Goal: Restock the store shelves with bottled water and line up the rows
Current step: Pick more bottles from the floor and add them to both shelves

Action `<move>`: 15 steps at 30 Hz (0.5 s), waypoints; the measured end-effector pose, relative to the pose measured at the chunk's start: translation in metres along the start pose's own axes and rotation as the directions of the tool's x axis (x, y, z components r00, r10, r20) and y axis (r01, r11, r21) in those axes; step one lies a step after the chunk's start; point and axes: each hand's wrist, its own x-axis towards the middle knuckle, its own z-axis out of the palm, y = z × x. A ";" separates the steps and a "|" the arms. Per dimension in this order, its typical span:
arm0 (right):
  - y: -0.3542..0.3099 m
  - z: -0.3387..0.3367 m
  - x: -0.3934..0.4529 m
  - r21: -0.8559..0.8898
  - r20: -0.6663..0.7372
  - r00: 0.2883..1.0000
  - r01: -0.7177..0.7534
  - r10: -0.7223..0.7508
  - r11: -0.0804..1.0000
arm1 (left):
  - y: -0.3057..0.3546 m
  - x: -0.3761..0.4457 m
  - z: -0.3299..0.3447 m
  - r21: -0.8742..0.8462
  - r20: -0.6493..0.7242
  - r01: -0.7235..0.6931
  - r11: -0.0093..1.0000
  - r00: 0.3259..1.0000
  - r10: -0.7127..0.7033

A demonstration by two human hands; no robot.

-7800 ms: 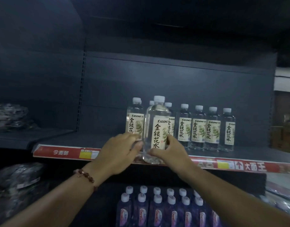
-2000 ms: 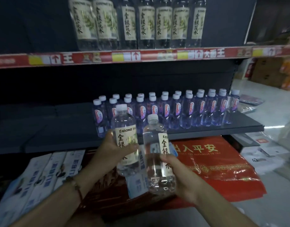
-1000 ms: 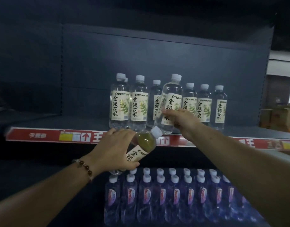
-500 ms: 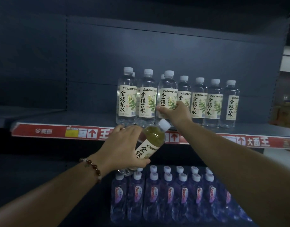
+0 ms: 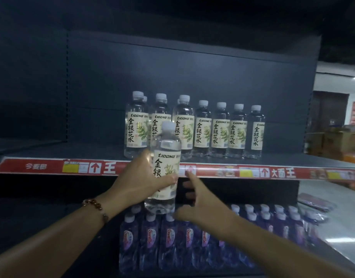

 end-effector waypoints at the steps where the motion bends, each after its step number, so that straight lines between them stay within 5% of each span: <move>1: 0.002 0.004 -0.004 0.032 0.002 0.999 0.049 -0.049 0.998 | 0.012 -0.003 0.004 -0.071 0.013 0.013 0.997 1.000 -0.012; 6: -0.007 -0.009 -0.009 0.135 -0.177 0.982 0.087 -0.062 0.987 | 0.058 -0.003 0.024 -0.192 -0.005 0.017 0.981 1.000 -0.018; 10: -0.007 -0.041 -0.010 -0.010 -0.223 0.975 0.013 -0.015 1.000 | 0.073 0.003 0.020 -0.213 0.111 0.046 0.976 0.994 -0.022; 13: 0.000 -0.062 -0.007 -0.020 -0.268 0.963 -0.011 0.006 1.000 | 0.067 0.004 0.017 0.096 0.173 -0.123 0.988 0.979 0.105; 15: 0.001 -0.073 -0.003 0.011 -0.301 0.953 -0.013 0.015 1.000 | 0.054 0.006 0.020 0.451 0.202 -0.263 0.853 0.961 0.190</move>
